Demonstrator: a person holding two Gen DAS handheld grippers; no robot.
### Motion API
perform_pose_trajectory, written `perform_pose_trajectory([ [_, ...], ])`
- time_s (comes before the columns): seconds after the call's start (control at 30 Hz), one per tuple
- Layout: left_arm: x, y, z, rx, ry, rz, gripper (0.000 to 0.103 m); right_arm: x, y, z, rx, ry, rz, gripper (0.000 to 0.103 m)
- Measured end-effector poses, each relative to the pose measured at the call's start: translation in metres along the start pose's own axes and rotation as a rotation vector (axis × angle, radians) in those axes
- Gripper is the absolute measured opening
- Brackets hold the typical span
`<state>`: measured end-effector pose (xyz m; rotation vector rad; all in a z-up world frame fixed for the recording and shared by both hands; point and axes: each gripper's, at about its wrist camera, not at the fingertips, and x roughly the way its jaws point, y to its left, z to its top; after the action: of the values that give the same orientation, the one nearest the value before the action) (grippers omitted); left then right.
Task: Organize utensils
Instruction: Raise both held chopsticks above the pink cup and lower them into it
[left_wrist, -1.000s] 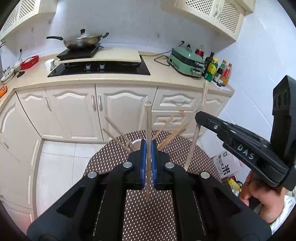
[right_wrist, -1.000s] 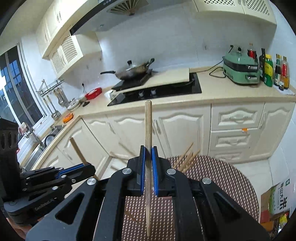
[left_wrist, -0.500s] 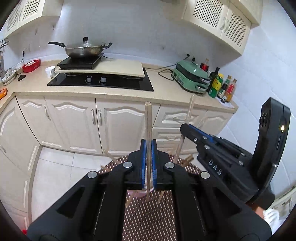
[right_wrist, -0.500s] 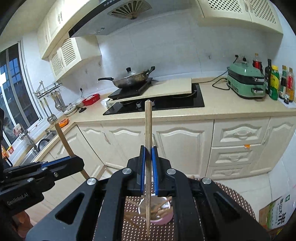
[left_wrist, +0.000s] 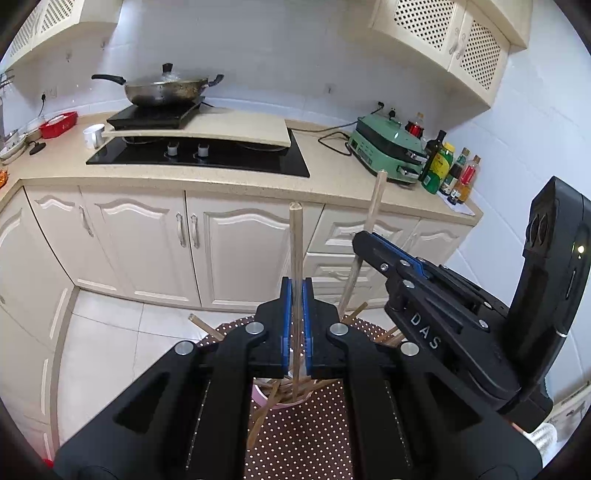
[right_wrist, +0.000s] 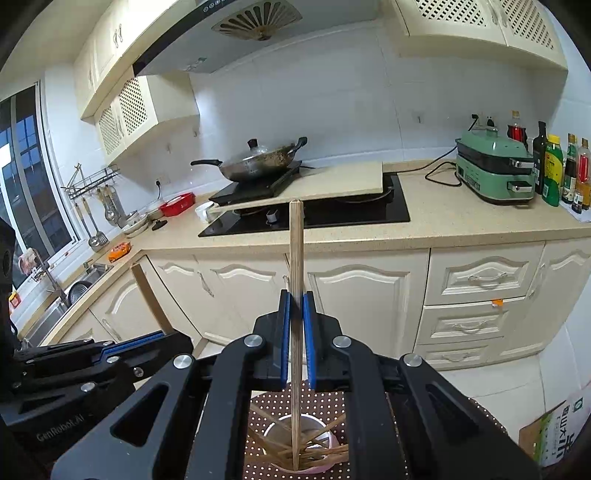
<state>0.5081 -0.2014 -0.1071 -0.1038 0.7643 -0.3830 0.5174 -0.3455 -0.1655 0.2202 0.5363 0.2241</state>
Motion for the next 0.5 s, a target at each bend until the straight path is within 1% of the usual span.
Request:
perform_pose_trajectory([
  [0.13,0.011,0.0,-0.008,0.013,0.021,0.014,0.005,0.004,-0.001,-0.009,-0.01,0.005,0.002,0.006],
  [0.23,0.014,0.001,-0.014,0.01,0.03,0.017,0.005,0.004,-0.001,-0.01,-0.016,0.006,0.008,0.006],
  [0.37,0.018,0.005,-0.02,0.006,0.036,0.023,0.006,0.0,-0.002,-0.008,-0.013,-0.022,0.013,0.006],
  [0.5,0.022,0.006,-0.027,0.005,0.053,0.026,0.006,0.004,0.002,-0.008,-0.037,-0.01,0.014,0.006],
])
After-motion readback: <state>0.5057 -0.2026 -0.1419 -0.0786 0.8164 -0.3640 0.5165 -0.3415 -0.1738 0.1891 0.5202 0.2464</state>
